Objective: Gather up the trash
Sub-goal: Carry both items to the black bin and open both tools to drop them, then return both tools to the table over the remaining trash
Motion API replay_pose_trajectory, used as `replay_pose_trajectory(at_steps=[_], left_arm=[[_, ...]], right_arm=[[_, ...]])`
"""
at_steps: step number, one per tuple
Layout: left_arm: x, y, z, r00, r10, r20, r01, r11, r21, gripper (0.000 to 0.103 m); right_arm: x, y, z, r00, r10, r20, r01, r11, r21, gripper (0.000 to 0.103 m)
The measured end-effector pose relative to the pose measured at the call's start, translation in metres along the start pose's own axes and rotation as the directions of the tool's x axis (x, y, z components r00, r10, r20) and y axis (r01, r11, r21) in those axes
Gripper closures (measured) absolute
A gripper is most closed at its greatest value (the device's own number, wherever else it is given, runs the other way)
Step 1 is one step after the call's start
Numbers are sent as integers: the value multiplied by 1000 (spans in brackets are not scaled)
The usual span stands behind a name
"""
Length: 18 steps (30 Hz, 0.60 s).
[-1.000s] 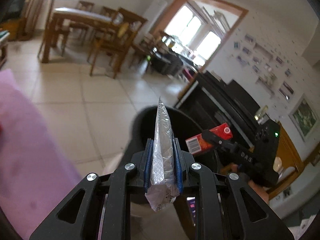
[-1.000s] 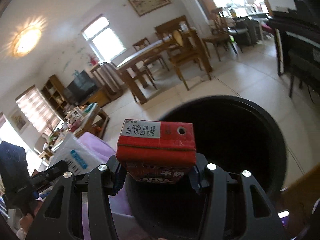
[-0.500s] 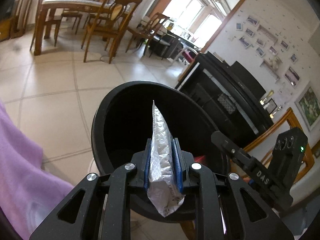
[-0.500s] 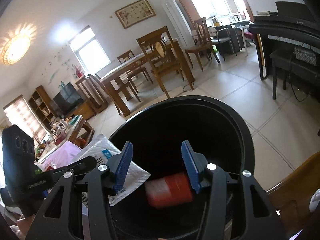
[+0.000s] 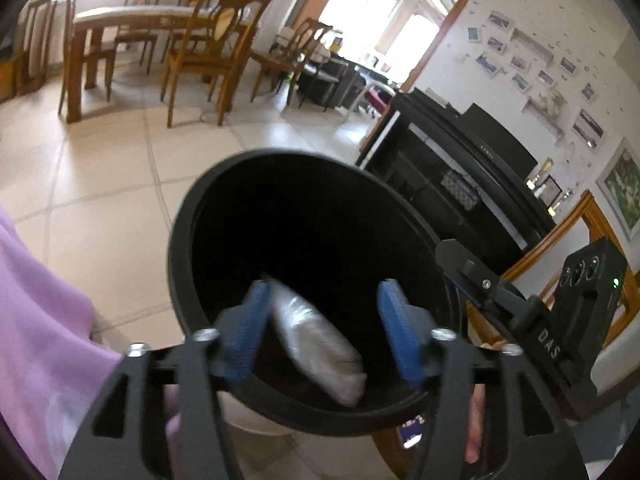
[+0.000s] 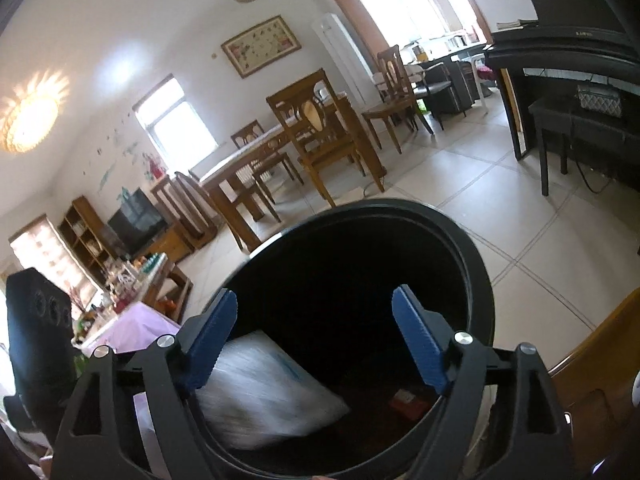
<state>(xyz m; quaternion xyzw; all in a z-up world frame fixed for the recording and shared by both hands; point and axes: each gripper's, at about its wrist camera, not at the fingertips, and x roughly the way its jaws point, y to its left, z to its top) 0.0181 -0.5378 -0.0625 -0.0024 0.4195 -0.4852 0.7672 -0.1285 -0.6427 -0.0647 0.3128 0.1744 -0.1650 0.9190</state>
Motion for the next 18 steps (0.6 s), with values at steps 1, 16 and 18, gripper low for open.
replay_pose_trajectory(at_steps=[1,16,18], left_arm=[[-9,-1,-1,1000,0,17,0,1000,7,33],[-181,37,-48,960,166,225,-174,985,18,5],[-208,53,-60,946,217,239,-223,975,-5,5]], right_arm=[[-2,3,0,1000,1,10,-1,1000,2,17],[-16,105,-25,994,108,-14,-109,971,-211,5],[-13,126,-34,990,129,-49,-137,959,-248,5]])
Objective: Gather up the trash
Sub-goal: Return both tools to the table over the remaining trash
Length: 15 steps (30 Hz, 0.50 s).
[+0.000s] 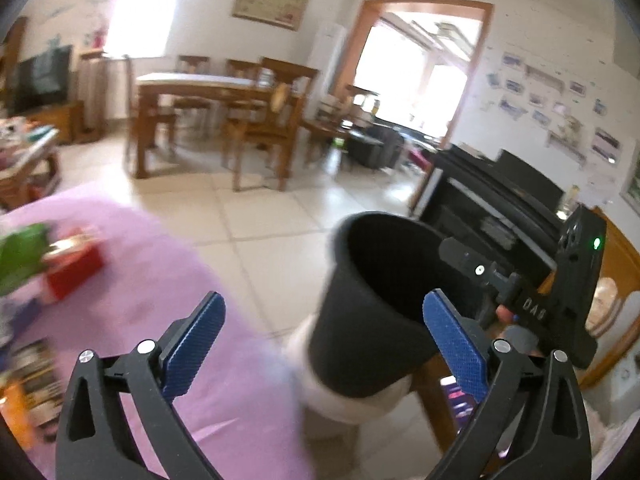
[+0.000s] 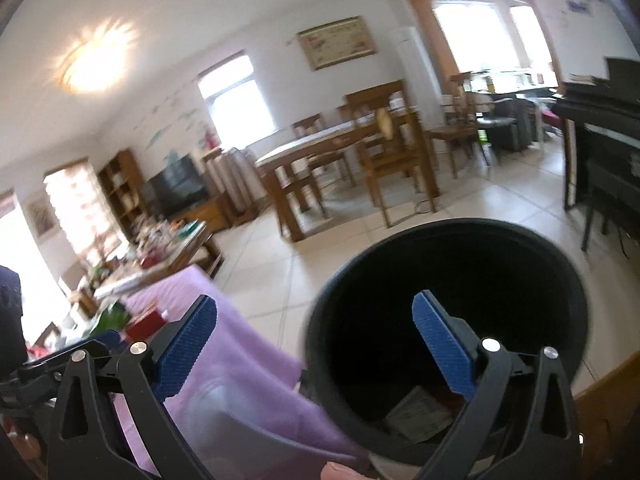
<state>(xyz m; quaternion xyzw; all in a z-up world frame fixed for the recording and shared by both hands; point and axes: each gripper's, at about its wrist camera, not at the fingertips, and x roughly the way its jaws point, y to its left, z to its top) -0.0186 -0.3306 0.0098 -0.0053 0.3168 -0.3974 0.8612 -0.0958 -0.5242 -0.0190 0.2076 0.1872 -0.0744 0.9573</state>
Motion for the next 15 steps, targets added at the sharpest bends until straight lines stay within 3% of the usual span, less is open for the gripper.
replay_pose_trajectory(at_steps=[5,10,12,15], left_arm=[[-71,73,-22,988,150,37,-146,986,-83,5],[-143,162,-42,945,324,52,-303,922,-240,6],[-164,195,-46,926,376,35,-349,888,-300,6],[-182,227,-45,906,422,23,-392,860,-326,6]], right_arm=[[19,58,-8,994,73,-81,-80,993,-88,5],[45,123,-21,975,140,-170,-169,972,-165,5],[49,147,-29,968,165,-189,-199,964,-177,5],[62,186,-29,956,210,-205,-248,951,-183,5]])
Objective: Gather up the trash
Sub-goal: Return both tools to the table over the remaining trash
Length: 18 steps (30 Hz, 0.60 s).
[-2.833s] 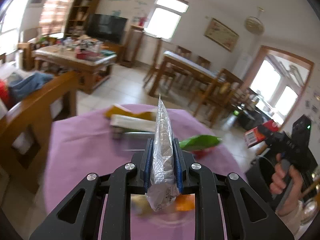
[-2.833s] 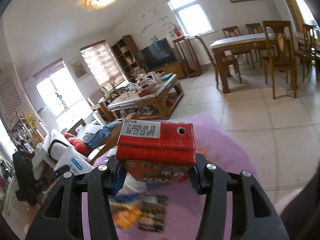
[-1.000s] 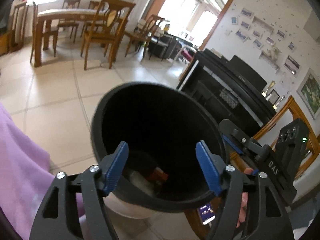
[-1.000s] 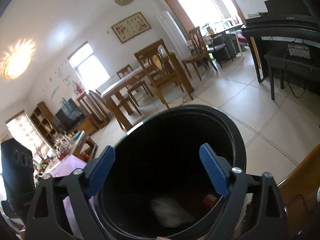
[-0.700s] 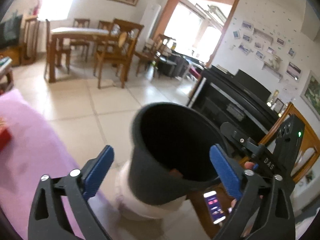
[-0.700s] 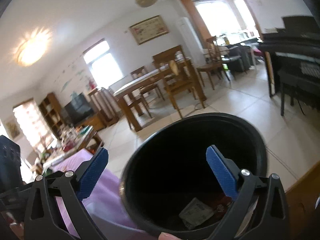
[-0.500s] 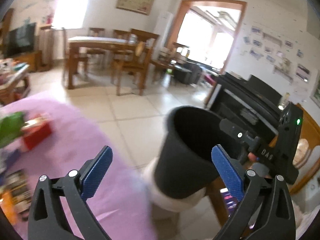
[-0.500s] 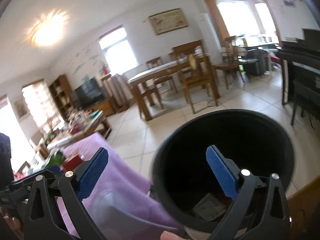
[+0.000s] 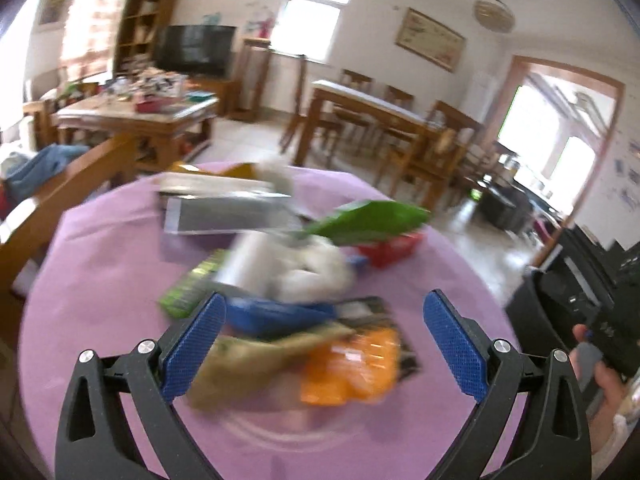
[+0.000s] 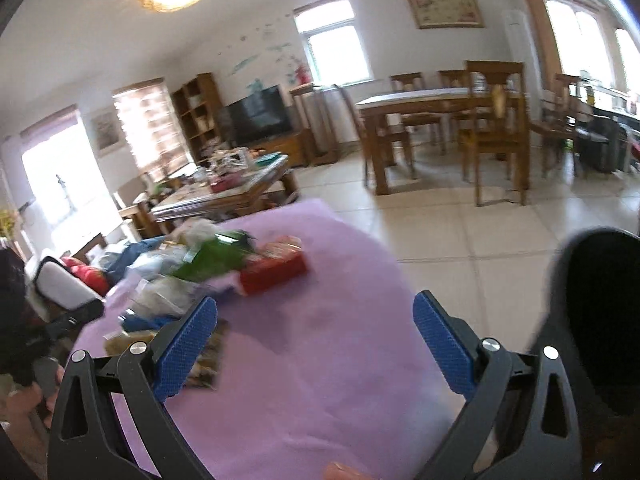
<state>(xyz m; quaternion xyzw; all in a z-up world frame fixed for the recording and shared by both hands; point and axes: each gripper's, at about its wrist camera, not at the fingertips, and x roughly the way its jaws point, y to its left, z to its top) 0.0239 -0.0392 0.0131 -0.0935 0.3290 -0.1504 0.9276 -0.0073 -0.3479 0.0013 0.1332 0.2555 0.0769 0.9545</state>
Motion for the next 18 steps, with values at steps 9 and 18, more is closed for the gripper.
replay_pose_trajectory(at_steps=[9,18], left_arm=[[7,8,13,999,28,-32,-27,999,33,6],[25,-8,8,999,40,-29,-38,998,58,6]], right_arm=[[48,47,14,991,109,-72,-107,994,35,5],[74,46,3,977,144,-159,-133,988,75,5]])
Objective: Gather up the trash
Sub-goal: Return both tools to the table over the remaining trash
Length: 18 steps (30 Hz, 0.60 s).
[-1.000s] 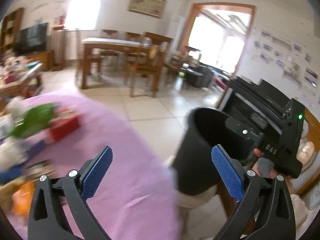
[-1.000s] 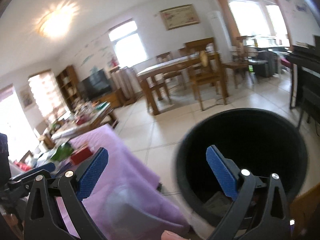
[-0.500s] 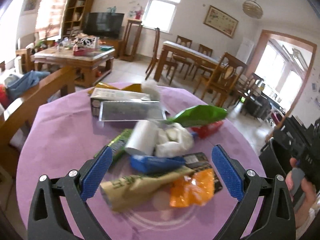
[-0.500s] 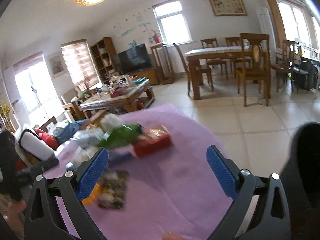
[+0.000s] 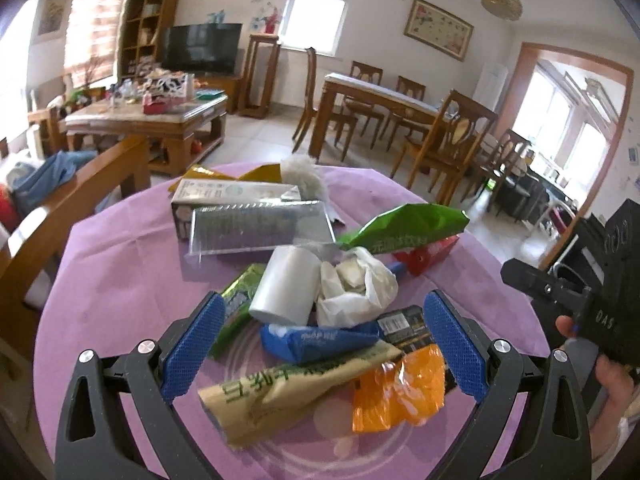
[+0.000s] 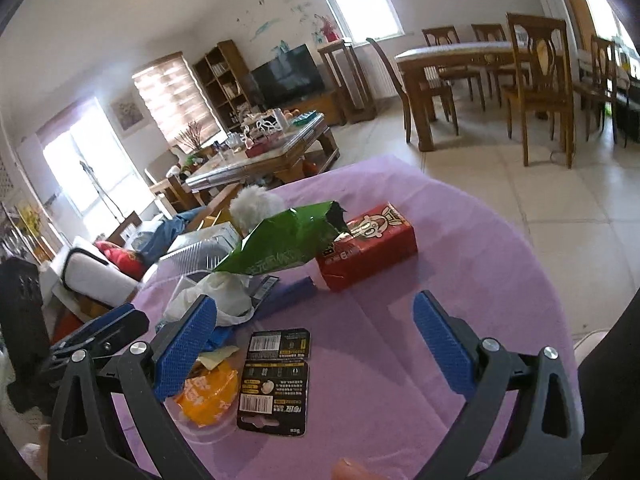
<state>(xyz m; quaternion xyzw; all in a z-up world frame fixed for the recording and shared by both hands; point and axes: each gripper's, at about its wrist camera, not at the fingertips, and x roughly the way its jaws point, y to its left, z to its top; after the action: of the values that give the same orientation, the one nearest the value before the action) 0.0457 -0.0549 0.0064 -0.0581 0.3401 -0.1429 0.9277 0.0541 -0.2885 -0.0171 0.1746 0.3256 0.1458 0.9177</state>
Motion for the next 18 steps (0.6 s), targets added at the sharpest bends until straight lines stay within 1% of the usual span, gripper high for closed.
replay_pose_trajectory(at_steps=[3,6,11,15,18], left_arm=[[3,0,5,1000,-5,6,5,999,50,6],[4,3,6,1000,-10,5,9,997,79,6],[1,21,12,1000,-7,22,4,990,141,6],[9,34,23,1000,5,-5,-4,978,211,6],[22,37,31,1000,-1,-31,11,954,299,6]], right_arm=[[8,-6,3,1000,11,-20,-10,999,30,5],[17,-12,4,997,51,-60,-46,996,79,5],[27,-20,11,989,94,-116,-80,989,122,5],[42,-29,20,976,144,-166,-114,978,177,5],[58,-29,26,965,173,-199,-131,969,208,5]])
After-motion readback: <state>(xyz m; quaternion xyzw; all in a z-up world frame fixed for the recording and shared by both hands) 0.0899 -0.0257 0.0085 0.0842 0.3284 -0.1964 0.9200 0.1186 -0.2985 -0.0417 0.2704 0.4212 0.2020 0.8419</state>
